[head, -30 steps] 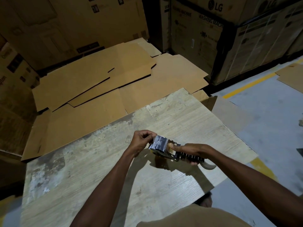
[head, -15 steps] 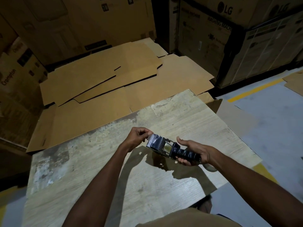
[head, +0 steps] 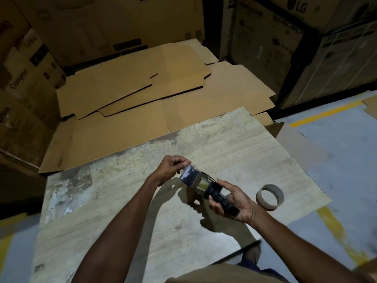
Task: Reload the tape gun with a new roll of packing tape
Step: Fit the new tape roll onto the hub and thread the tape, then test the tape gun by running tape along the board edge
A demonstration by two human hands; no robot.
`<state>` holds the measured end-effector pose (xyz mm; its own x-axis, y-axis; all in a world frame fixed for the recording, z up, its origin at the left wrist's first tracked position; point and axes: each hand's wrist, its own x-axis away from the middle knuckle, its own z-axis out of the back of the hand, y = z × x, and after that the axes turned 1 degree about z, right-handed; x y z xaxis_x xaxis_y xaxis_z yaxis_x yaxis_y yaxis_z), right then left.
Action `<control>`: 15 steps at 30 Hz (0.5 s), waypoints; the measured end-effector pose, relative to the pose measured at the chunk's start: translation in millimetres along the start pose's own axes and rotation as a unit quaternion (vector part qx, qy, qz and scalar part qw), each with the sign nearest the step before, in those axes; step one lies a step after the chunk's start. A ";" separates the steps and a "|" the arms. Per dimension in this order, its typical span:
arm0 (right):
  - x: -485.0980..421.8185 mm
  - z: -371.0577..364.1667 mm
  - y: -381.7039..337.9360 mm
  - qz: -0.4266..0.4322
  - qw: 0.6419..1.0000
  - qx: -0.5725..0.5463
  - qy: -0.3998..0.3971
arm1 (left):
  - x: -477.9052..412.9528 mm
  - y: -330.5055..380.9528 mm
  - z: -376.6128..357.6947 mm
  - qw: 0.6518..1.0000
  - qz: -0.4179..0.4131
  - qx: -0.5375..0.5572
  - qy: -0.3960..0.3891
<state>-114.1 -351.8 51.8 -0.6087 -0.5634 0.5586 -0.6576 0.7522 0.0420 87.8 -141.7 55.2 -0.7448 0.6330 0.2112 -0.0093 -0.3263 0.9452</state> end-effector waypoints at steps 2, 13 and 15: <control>-4.0 -5.2 8.1 -0.007 1.000 0.005 -0.002 | 7.3 -5.6 5.4 1.000 0.005 0.004 0.007; 13.2 -50.0 3.4 0.149 0.900 0.336 0.235 | 33.8 -38.1 4.6 0.995 0.045 0.053 0.073; 17.2 -54.6 -2.3 0.177 0.872 0.376 0.259 | 32.3 -42.2 3.4 0.988 0.073 0.054 0.122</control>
<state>-98.8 -344.6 106.5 -0.6788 0.0343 0.7336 -0.6929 0.3011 -0.6552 66.4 -105.1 23.0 -0.8716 0.3926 0.2934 0.1714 -0.3167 0.9329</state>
